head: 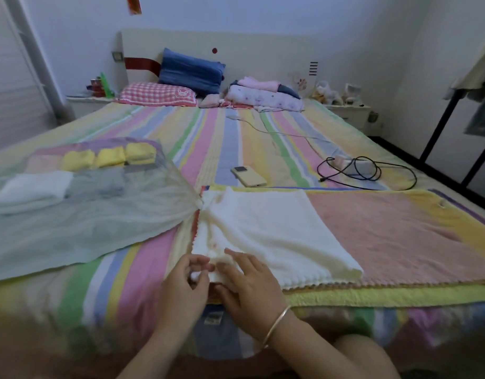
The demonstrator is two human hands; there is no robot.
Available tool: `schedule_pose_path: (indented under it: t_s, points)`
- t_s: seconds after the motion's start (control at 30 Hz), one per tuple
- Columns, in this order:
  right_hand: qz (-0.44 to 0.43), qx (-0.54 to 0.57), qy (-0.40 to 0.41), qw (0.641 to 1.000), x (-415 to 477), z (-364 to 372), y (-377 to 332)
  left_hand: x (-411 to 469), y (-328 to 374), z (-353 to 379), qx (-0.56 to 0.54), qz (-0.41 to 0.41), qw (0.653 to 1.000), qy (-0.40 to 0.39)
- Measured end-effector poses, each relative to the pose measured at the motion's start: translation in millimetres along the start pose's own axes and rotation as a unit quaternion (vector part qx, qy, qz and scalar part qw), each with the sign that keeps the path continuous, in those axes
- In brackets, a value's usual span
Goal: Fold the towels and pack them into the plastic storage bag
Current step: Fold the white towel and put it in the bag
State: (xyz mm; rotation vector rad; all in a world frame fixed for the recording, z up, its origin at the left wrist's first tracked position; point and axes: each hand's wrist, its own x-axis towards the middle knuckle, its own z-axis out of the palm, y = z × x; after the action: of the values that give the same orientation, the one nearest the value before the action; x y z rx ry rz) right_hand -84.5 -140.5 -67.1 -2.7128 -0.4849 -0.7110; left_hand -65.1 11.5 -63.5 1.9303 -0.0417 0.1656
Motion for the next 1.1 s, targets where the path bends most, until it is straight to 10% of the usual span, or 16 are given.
schedule_pose_path:
  t_s: [0.43, 1.1]
  points:
    - [-0.109, 0.123, 0.121, 0.979, -0.9, 27.6, -23.1, -4.4, -12.7, -18.4, -0.108, -0.047, 0.991, -0.062]
    - [0.02, 0.176, 0.108, 0.978, 4.3, 35.9, -30.8, 10.1, -10.2, -41.7, -0.049, 0.079, 0.972, -0.218]
